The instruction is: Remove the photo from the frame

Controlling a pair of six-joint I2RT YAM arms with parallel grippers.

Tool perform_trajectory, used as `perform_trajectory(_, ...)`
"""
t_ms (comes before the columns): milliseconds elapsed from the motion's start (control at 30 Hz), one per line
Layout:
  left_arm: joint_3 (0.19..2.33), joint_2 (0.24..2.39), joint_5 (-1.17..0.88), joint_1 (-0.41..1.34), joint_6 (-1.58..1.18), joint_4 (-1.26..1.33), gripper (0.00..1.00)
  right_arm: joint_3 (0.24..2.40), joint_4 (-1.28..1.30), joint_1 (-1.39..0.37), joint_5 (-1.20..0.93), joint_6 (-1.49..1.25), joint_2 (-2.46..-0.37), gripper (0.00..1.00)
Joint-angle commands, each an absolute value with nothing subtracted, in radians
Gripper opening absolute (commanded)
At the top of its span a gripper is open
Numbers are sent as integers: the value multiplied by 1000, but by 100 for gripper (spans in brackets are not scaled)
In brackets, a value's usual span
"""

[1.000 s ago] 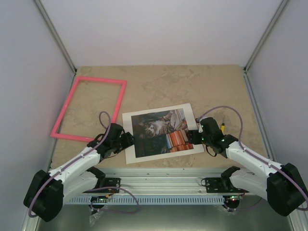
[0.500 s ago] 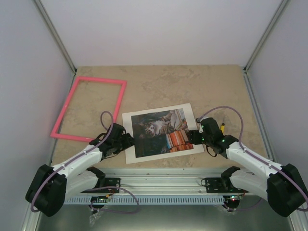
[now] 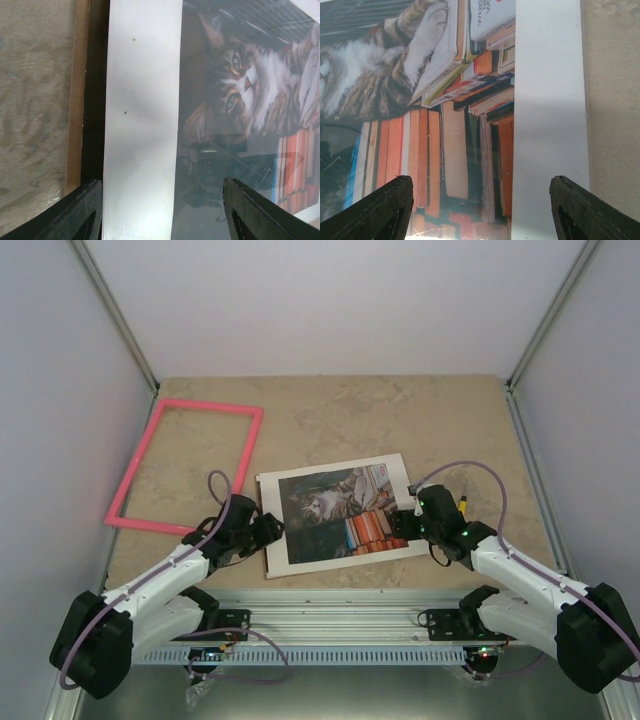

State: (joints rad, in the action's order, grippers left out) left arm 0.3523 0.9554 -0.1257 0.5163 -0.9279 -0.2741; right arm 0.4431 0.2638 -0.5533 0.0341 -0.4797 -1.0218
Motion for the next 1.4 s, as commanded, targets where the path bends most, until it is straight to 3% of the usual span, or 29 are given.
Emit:
perform_trajectory(0, 347, 988, -165, 523, -949, -206, 67, 430, 252, -560, 32, -477, -1007, 76)
perform_trajectory(933, 461, 1269, -167, 662, -1003, -17, 68, 423, 216, -571, 9, -471, -1032, 76)
perform_trajectory(1167, 511, 1351, -171, 675, -995, -3, 71, 419, 204, -575, 5, -461, -1043, 76)
perform_trajectory(1367, 510, 1294, -114, 675, -994, -46, 76, 408, 178, -576, 2, -457, -1048, 76)
